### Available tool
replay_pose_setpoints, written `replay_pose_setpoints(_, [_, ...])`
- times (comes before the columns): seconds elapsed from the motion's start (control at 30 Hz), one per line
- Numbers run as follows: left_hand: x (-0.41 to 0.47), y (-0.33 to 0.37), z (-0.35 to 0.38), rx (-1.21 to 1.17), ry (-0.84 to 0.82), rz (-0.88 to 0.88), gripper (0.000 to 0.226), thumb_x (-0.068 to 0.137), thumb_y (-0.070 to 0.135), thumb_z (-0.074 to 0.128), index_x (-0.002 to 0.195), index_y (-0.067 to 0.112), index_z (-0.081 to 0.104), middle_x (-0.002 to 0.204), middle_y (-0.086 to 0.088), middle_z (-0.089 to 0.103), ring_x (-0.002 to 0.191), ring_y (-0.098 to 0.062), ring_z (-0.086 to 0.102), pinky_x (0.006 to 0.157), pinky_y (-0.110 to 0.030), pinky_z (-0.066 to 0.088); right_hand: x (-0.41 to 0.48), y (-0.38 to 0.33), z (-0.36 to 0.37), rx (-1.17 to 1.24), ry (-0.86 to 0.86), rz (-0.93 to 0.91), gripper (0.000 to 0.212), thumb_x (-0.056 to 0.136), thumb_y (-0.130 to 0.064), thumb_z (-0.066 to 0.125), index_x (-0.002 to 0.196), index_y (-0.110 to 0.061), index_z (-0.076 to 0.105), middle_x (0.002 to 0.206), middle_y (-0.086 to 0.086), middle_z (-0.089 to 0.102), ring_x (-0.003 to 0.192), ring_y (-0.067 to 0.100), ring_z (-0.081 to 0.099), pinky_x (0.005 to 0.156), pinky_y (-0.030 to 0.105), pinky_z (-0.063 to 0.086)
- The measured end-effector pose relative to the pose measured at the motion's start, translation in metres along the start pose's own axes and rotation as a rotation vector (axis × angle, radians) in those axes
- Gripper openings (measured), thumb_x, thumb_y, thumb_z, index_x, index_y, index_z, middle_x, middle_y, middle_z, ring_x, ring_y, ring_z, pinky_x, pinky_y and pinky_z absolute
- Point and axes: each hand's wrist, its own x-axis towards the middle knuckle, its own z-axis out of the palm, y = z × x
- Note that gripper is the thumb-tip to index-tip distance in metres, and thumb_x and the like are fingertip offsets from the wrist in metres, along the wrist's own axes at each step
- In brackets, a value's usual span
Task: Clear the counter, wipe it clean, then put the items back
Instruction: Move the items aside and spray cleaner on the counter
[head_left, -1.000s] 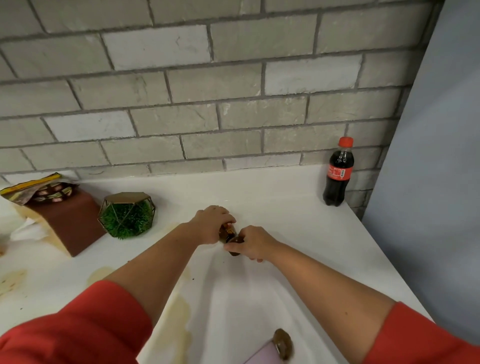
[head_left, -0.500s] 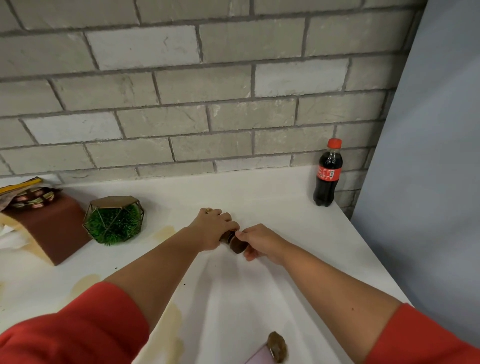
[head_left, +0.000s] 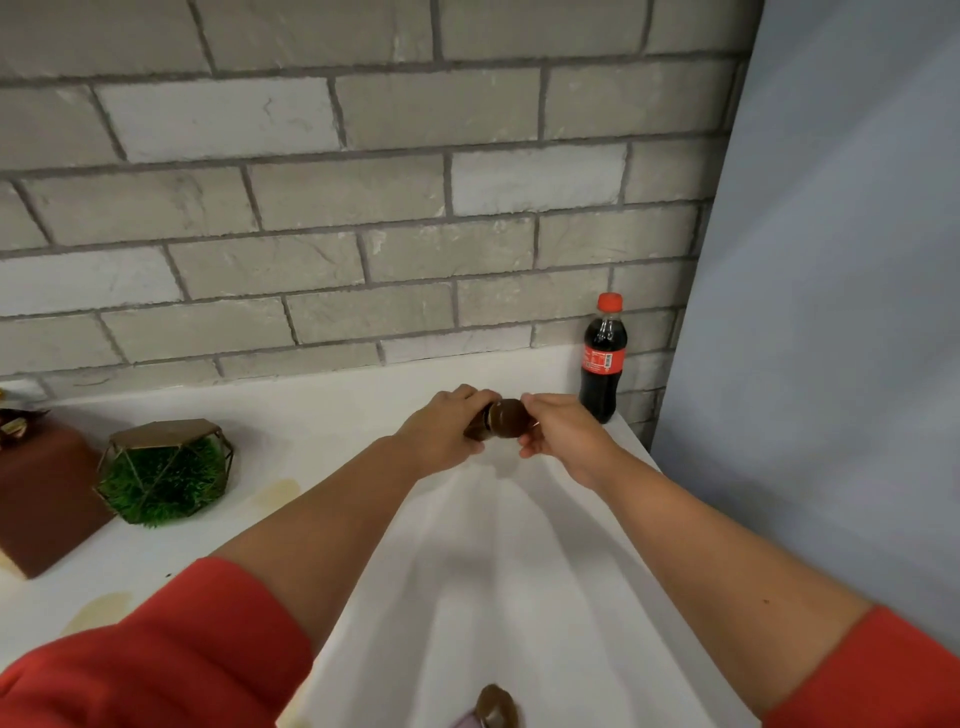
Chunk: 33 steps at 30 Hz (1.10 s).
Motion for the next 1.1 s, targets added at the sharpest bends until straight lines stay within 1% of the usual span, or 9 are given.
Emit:
replay_pose_setpoints(0.17, [0.020, 0.028, 0.004, -0.390, 0.033, -0.004, 0.051, 0.082, 0.006, 0.064, 0.127, 0.016, 0.043, 0.107, -0.005, 0.053, 0.095, -0.023, 0.054, 0.079, -0.032, 0.044, 0.005, -0.009, -0.020, -0.047, 0.005, -0.195, 0.030, 0.099, -0.021, 0.044, 0.119, -0.003, 0.058, 0.093, 0.012, 0.061, 0.068, 0.017, 0.058, 0.061, 0.026, 0.051])
replay_pose_setpoints(0.3, [0.032, 0.044, 0.012, -0.651, -0.004, -0.063, 0.057, 0.083, 0.002, 0.062, 0.133, 0.017, 0.039, 0.115, -0.010, 0.060, 0.109, -0.023, 0.058, 0.096, -0.037, 0.048, 0.013, -0.011, -0.036, -0.334, 0.019, -0.338, 0.040, 0.079, -0.019, 0.074, 0.115, -0.015, 0.059, 0.113, 0.010, 0.056, 0.094, 0.025, 0.061, 0.074, 0.030, 0.054])
replay_pose_setpoints(0.37, [0.038, 0.047, 0.018, -0.691, -0.017, -0.076, 0.058, 0.083, 0.002, 0.062, 0.133, 0.017, 0.038, 0.116, -0.012, 0.060, 0.112, -0.026, 0.057, 0.100, -0.041, 0.046, 0.018, -0.013, -0.042, -0.429, 0.033, -0.364, 0.041, 0.075, -0.012, 0.077, 0.112, -0.011, 0.060, 0.111, 0.012, 0.056, 0.094, 0.028, 0.059, 0.072, 0.031, 0.054])
replay_pose_setpoints(0.47, [0.047, 0.052, 0.021, -0.646, 0.009, -0.090, 0.049, 0.086, 0.011, 0.063, 0.130, 0.013, 0.041, 0.116, -0.009, 0.059, 0.107, -0.023, 0.057, 0.092, -0.033, 0.046, 0.027, -0.022, -0.047, -0.556, 0.079, -0.409, 0.036, 0.077, -0.013, 0.075, 0.110, -0.005, 0.061, 0.105, 0.011, 0.054, 0.092, 0.025, 0.057, 0.077, 0.035, 0.052])
replay_pose_setpoints(0.53, [0.055, 0.056, 0.017, -0.518, 0.093, -0.091, 0.043, 0.089, 0.021, 0.060, 0.128, 0.011, 0.045, 0.117, -0.007, 0.056, 0.103, -0.019, 0.054, 0.083, -0.025, 0.040, 0.034, -0.032, -0.052, -0.665, 0.126, -0.427, 0.033, 0.080, -0.018, 0.073, 0.107, -0.004, 0.061, 0.100, 0.006, 0.051, 0.091, 0.019, 0.053, 0.081, 0.030, 0.047])
replay_pose_setpoints(0.67, [0.068, 0.059, 0.007, -0.442, 0.216, -0.160, 0.045, 0.090, 0.024, 0.059, 0.130, 0.011, 0.045, 0.127, -0.008, 0.052, 0.114, -0.021, 0.052, 0.085, -0.023, 0.039, 0.052, -0.050, -0.060, -0.815, 0.163, -0.386, 0.031, 0.084, -0.026, 0.068, 0.107, -0.006, 0.060, 0.099, 0.007, 0.062, 0.095, 0.021, 0.060, 0.085, 0.030, 0.049])
replay_pose_setpoints(0.87, [0.074, 0.065, 0.000, -0.579, 0.126, -0.176, 0.043, 0.094, 0.016, 0.052, 0.136, 0.013, 0.044, 0.139, -0.005, 0.045, 0.124, -0.023, 0.047, 0.101, -0.031, 0.038, 0.075, -0.060, -0.056, -0.983, 0.220, -0.272, 0.036, 0.088, -0.027, 0.063, 0.117, -0.006, 0.055, 0.110, 0.012, 0.063, 0.100, 0.026, 0.062, 0.081, 0.032, 0.050])
replay_pose_setpoints(1.0, [0.074, 0.063, 0.001, -0.579, 0.087, -0.164, 0.044, 0.094, 0.008, 0.047, 0.137, 0.015, 0.044, 0.141, -0.003, 0.045, 0.124, -0.022, 0.047, 0.096, -0.024, 0.035, 0.085, -0.056, -0.048, -1.042, 0.233, -0.239, 0.033, 0.090, -0.022, 0.061, 0.115, -0.002, 0.054, 0.112, 0.015, 0.062, 0.100, 0.028, 0.061, 0.076, 0.031, 0.047])
replay_pose_setpoints(1.1, [0.073, 0.058, 0.005, -0.567, 0.052, -0.195, 0.049, 0.094, 0.011, 0.049, 0.141, 0.017, 0.037, 0.145, -0.004, 0.040, 0.130, -0.022, 0.043, 0.105, -0.029, 0.035, 0.090, -0.053, -0.043, -1.058, 0.239, -0.201, 0.029, 0.091, -0.018, 0.059, 0.114, -0.002, 0.055, 0.110, 0.016, 0.062, 0.097, 0.028, 0.062, 0.073, 0.030, 0.047])
